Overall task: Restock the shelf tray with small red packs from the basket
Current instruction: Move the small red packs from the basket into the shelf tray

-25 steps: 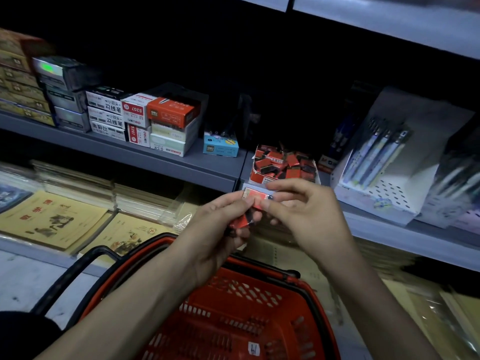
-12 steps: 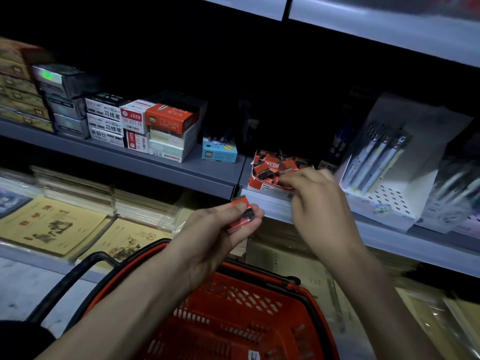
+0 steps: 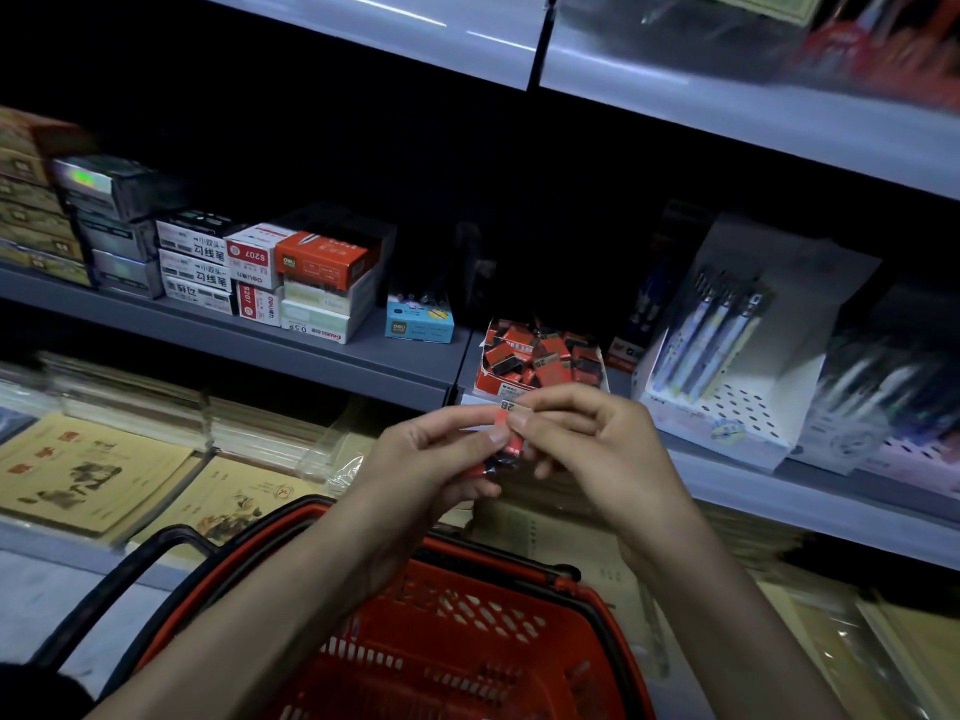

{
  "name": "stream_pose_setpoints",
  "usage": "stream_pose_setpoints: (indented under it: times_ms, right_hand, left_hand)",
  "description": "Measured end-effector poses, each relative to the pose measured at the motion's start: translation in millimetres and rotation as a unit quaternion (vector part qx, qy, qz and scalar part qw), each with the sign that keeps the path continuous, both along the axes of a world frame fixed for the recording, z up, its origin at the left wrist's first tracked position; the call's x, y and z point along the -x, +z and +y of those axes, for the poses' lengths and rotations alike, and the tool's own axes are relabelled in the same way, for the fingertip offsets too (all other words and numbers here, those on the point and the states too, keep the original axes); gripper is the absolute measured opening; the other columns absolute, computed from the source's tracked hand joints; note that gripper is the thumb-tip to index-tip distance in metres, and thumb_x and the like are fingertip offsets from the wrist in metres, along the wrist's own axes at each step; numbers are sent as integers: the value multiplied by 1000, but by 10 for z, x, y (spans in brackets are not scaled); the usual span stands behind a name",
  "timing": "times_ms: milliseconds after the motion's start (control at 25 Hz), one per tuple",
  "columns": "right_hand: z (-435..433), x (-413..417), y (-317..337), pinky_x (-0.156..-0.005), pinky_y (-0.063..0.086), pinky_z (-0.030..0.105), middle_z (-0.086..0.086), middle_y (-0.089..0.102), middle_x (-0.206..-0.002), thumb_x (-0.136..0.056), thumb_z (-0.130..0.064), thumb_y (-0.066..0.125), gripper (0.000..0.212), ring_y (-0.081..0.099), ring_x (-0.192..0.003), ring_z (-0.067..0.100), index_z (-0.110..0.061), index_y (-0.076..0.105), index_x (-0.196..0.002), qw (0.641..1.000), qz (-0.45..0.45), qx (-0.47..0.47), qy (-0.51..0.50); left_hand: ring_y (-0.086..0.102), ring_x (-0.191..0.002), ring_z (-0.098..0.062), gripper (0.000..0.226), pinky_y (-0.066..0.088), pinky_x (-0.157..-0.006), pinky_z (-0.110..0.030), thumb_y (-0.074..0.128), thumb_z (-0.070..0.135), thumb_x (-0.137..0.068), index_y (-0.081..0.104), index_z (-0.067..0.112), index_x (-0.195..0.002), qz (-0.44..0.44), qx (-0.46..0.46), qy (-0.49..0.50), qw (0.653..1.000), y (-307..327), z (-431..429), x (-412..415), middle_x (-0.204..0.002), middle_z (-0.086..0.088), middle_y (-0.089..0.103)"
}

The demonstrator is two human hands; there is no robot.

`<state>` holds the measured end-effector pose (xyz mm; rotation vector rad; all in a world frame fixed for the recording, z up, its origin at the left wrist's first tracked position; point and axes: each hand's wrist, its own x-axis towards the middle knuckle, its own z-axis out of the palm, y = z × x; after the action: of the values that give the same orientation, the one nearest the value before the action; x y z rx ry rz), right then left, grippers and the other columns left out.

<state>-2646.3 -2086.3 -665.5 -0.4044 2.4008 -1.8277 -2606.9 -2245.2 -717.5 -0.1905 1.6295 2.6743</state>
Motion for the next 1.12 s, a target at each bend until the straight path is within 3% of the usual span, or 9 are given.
stream_pose_setpoints:
  times_ms: [160,280,400,520,640,760,880,1000,1120]
  right_hand:
    - [67,74,53,-73,60,29,7,77,-77,-88,-10,76,8,75,-71,18,-14,75,-95,997,33,17,-71]
    - [186,258,148,-75,58,21,-1,77,-81,-85,-8,75,13,75,-79,10,-15,72,-95,973,150,12,-177]
    - [221,536,164,-74,55,11,-10,74,-90,-89,-10,74,12,71,-81,-2,-17,72,-98,937,281,-71,-195]
    - [219,812,39,-81,56,27,-5,73,-98,-92,-14,72,12,68,-94,9,-20,75,-102,893,355,-243,-133]
    - [255,870,-44,-91,49,34,2,73,-107,-95,-5,61,30,59,-113,24,-21,77,-114,852,354,-371,-104]
    - [327,613,-58,-95,51,34,-2,72,-111,-97,-8,57,29,62,-109,20,-20,75,-118,878,349,-292,-150]
    - [235,173,-35,-76,55,22,-8,75,-93,-97,-24,67,14,68,-85,7,-24,78,-106,969,208,-104,-89]
    - [141,-61,-20,-68,60,27,5,78,-89,-90,-16,77,18,76,-77,18,-13,76,-108,997,73,18,22]
    - [210,-51,-23,-73,61,25,11,79,-87,-86,-6,79,23,77,-75,22,-7,74,-108,997,22,79,-1]
  left_hand:
    - [74,-92,-31,31,65,-67,-31,43,-13,-97,70,-6,-109,-43,-71,39,996,8,0,68,-104,-26,70]
    - [71,-100,-43,32,66,-76,-42,29,-21,-95,57,-13,-108,-47,-144,62,986,7,-35,106,-112,-35,62]
    - [72,-108,-45,27,63,-85,-45,35,-22,-99,55,-14,-115,-37,-175,59,982,9,-71,125,-124,-36,59]
    - [73,-108,-44,28,62,-90,-45,41,-21,-99,57,-12,-120,-34,-182,57,981,-2,-68,112,-129,-38,56]
    - [73,-107,-45,27,59,-93,-46,49,-18,-97,58,-8,-120,-18,-175,68,982,2,-69,80,-125,-37,60]
    - [75,-107,-31,30,60,-94,-43,67,-5,-88,65,3,-117,23,-127,79,989,9,-79,62,-114,-25,74]
    - [74,-86,-7,35,58,-77,-19,76,11,-75,71,13,-109,56,-30,83,995,24,4,12,-96,-3,80]
    - [73,-76,-10,34,56,-69,-18,78,7,-74,72,8,-107,80,-26,90,992,8,159,0,-94,-12,79]
    - [75,-91,-20,39,57,-76,-24,83,13,-72,74,8,-109,85,-3,90,992,20,237,0,-104,-18,78]
